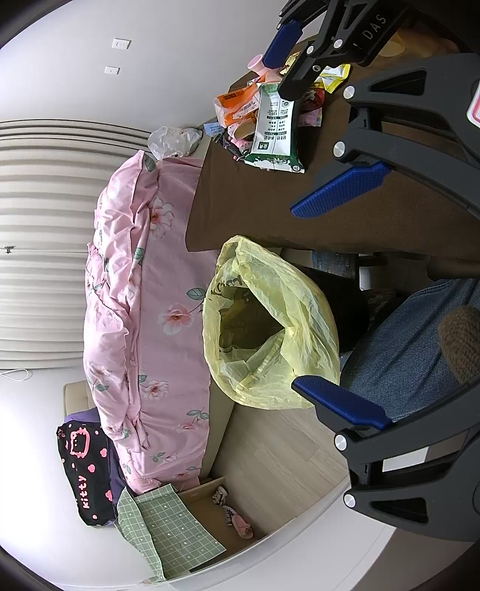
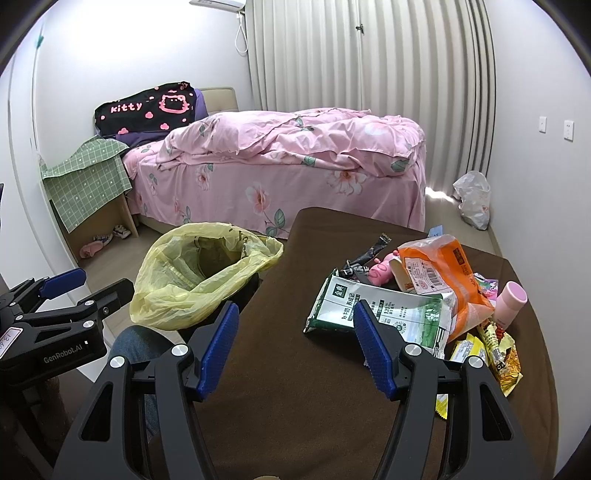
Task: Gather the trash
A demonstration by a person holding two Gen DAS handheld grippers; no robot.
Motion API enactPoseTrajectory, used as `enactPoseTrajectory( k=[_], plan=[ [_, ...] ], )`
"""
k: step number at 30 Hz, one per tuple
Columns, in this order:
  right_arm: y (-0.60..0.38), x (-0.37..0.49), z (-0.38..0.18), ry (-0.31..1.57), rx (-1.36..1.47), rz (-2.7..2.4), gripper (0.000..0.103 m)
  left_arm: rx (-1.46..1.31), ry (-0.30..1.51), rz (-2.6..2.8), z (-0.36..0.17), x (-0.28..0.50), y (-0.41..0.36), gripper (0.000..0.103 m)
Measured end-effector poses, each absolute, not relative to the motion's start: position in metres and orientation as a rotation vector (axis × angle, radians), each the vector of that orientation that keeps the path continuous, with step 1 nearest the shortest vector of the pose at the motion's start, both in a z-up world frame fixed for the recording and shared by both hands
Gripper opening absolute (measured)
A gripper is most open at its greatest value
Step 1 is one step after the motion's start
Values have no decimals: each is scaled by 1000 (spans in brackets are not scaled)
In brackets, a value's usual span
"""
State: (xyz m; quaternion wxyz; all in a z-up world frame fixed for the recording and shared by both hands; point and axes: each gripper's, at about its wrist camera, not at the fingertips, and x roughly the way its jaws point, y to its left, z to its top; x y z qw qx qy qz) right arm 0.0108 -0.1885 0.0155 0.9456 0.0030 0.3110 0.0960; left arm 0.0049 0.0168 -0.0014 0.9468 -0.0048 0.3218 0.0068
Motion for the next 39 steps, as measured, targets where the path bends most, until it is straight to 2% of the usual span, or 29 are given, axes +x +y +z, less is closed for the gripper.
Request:
enactPoseTrajectory(
  k=[27,39],
  plan=[
    [-193,10,13,634,-7,179,61,-11,649,9,-2,5,17,83],
    [-307,15,-8,668,79,-49,61,14,657,-192,-29,42,-27,83]
  ],
)
